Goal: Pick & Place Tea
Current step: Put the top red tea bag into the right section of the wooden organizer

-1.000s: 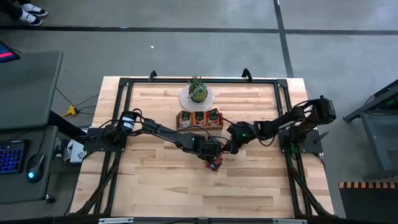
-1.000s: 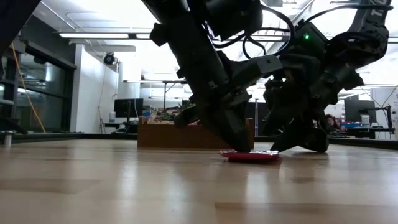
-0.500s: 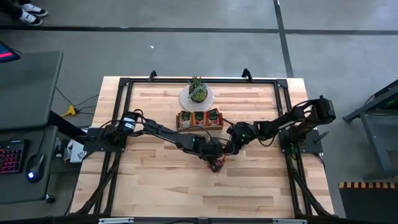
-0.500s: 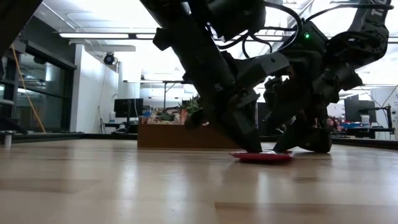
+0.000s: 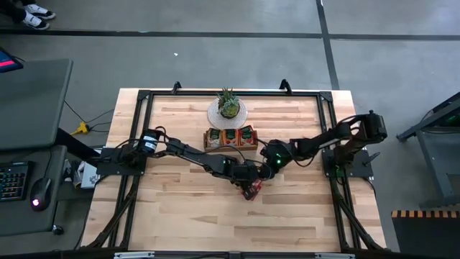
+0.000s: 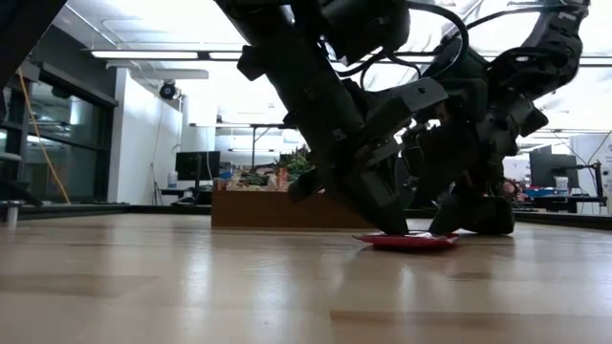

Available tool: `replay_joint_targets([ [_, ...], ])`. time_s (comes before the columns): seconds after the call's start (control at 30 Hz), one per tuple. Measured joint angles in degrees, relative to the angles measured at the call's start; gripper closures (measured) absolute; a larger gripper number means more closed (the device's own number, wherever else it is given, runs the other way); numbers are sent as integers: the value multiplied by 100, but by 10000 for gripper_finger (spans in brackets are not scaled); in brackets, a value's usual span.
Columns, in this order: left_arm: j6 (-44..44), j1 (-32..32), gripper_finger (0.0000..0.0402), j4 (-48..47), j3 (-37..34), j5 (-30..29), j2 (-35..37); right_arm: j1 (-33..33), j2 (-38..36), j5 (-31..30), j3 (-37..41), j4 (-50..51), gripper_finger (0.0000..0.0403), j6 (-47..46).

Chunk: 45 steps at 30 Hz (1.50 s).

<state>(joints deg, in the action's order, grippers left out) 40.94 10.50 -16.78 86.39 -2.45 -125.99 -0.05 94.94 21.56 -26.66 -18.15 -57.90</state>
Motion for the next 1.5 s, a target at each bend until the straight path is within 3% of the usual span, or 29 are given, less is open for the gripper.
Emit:
replay_joint_targets([
  [0.13,-23,0,401,-6,0,24,0,-5,-2,69,-209,711,203,528],
  [0.37,-65,0,401,-6,0,59,0,-30,15,135,-209,723,209,660],
  [0.57,-148,0,401,-4,0,56,0,-29,120,258,-209,610,239,736],
  [0.73,-172,0,401,-2,0,60,0,-20,125,116,-216,601,290,742],
  [0.93,-174,2,401,-2,0,65,0,-11,60,-22,-207,608,391,830],
  [1.23,-342,2,397,31,0,69,0,-13,21,-8,-196,610,401,946],
  [1.5,-694,-14,333,-119,-15,190,231,-17,-405,-230,-146,773,402,1020],
])
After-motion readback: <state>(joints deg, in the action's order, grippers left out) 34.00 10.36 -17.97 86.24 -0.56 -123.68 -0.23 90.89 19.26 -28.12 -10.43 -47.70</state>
